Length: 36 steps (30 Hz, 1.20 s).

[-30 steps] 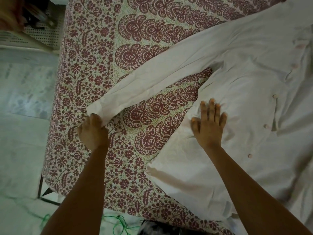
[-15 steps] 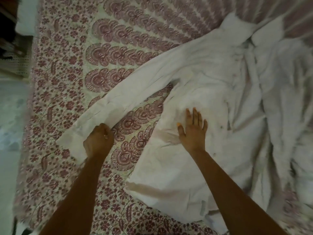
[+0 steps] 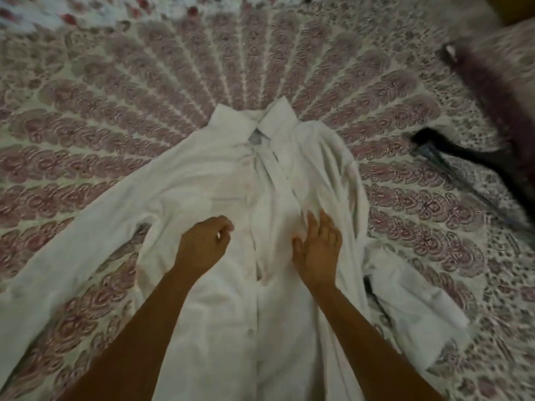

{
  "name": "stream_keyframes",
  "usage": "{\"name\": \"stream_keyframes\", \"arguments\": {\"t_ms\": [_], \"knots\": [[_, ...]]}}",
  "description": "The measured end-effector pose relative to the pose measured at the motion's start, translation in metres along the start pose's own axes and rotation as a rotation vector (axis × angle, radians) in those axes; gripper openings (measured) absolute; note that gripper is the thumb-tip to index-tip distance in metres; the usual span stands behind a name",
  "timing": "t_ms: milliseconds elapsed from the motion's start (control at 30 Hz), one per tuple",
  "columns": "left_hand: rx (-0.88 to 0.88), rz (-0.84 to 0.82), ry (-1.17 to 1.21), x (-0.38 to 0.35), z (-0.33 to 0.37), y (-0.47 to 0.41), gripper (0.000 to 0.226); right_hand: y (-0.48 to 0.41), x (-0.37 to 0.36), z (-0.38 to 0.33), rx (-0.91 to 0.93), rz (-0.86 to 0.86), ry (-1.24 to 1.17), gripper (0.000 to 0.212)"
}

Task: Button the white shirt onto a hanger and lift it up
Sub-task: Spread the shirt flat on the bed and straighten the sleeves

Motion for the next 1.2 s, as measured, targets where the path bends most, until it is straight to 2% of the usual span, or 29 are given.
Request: {"name": "stream_keyframes", "arguments": {"t_ms": [100, 167, 267, 333, 400, 467, 567, 633, 733, 800, 867, 933, 1000, 1067, 1133, 1200], "knots": [[0.025, -0.04, 0.004, -0.019, 0.039, -0.027, 0.013, -0.036, 0.022, 0.039, -0.05, 0.109, -0.013, 0.056], [0.108, -0.054, 0.086, -0.034, 0.059, -0.052, 0.014, -0.054, 0.032, 0.071, -0.111, 0.147, -0.029, 0.052], [0.294, -0.039, 0.318, -0.059, 0.078, -0.094, 0.025, -0.07, 0.036, 0.105, -0.149, 0.067, -0.093, 0.043], [0.477, 0.035, 0.43, -0.078, 0.091, -0.122, 0.034, -0.079, 0.029, 0.124, -0.189, -0.067, -0.291, 0.037], [0.61, 0.129, 0.49, -0.089, 0.101, -0.145, 0.051, -0.085, 0.019, 0.132, -0.267, -0.194, -0.599, 0.035], [0.694, 0.205, 0.48, -0.095, 0.109, -0.163, 0.066, -0.091, 0.016, 0.135, -0.297, -0.197, -0.804, 0.032], [0.678, 0.152, 0.34, -0.102, 0.114, -0.183, 0.075, -0.104, 0.02, 0.143, -0.292, -0.12, -0.891, 0.035], [0.634, 0.091, 0.358, -0.106, 0.116, -0.192, 0.069, -0.113, 0.027, 0.148, -0.282, -0.101, -0.908, 0.037], [0.636, 0.101, 0.39, -0.107, 0.115, -0.198, 0.057, -0.125, 0.04, 0.153, -0.228, -0.066, -0.906, 0.033], [0.675, 0.136, 0.434, -0.108, 0.117, -0.199, 0.052, -0.131, 0.05, 0.158, -0.2, -0.064, -0.851, 0.031], [0.632, 0.201, 0.48, -0.102, 0.119, -0.201, 0.047, -0.14, 0.059, 0.167, -0.155, -0.033, -0.751, 0.027], [0.622, 0.255, 0.529, -0.086, 0.115, -0.201, 0.042, -0.152, 0.072, 0.183, -0.184, 0.056, -0.703, 0.033], [0.679, 0.356, 0.553, -0.063, 0.092, -0.203, 0.038, -0.162, 0.082, 0.198, -0.217, 0.141, -0.744, 0.029], [0.742, 0.471, 0.5, -0.035, 0.072, -0.203, 0.037, -0.164, 0.076, 0.203, -0.225, 0.085, -0.824, 0.027], [0.69, 0.447, 0.319, -0.023, 0.069, -0.205, 0.037, -0.153, 0.058, 0.201, -0.276, -0.067, -0.834, 0.038], [0.638, 0.336, 0.308, -0.029, 0.075, -0.2, 0.042, -0.13, 0.039, 0.201, -0.341, -0.164, -0.785, 0.046]]}}
Point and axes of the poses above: each hand's wrist, its own y-axis away from the middle knuckle, its own x-axis out of the back of the hand, z = x × y, the point moved 4 cm from there along -y, towards the middle knuckle, and after that the axes turned 5 degrees about x, right-handed, at the moved point
